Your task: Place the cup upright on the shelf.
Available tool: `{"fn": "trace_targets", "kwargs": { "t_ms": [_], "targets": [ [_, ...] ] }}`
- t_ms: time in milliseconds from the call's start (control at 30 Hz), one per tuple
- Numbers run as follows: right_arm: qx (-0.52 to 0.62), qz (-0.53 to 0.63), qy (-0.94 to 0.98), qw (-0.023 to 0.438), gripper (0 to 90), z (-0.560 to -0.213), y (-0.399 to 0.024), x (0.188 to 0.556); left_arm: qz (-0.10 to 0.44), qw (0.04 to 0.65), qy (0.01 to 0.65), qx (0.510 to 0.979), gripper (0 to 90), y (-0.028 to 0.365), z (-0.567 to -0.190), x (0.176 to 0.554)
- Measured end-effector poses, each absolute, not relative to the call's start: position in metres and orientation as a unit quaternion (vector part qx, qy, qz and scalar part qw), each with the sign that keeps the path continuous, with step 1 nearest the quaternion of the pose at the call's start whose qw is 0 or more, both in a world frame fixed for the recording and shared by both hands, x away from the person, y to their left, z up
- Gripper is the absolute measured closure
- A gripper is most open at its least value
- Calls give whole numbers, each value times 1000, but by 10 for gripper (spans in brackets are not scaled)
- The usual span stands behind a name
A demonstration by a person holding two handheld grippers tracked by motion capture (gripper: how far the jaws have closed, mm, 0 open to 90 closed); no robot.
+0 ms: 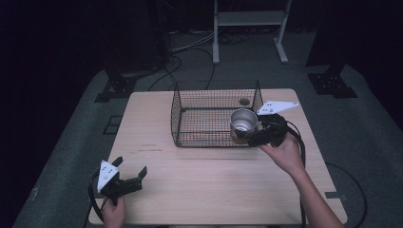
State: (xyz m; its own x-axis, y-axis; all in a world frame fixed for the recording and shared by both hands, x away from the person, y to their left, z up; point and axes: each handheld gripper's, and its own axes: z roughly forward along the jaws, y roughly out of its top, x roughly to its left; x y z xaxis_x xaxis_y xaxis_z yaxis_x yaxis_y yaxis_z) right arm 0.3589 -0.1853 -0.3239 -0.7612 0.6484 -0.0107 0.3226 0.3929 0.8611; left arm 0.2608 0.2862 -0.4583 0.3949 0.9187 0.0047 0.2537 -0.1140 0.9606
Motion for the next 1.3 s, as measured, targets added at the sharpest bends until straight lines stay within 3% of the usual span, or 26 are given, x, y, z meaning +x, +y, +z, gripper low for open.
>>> {"fn": "trace_targets", "kwargs": {
  "t_ms": [1300],
  "targets": [
    [305, 430, 829, 187, 176, -306, -140, 436, 332, 500, 438, 669, 0, 287, -459, 260]
  ]
}}
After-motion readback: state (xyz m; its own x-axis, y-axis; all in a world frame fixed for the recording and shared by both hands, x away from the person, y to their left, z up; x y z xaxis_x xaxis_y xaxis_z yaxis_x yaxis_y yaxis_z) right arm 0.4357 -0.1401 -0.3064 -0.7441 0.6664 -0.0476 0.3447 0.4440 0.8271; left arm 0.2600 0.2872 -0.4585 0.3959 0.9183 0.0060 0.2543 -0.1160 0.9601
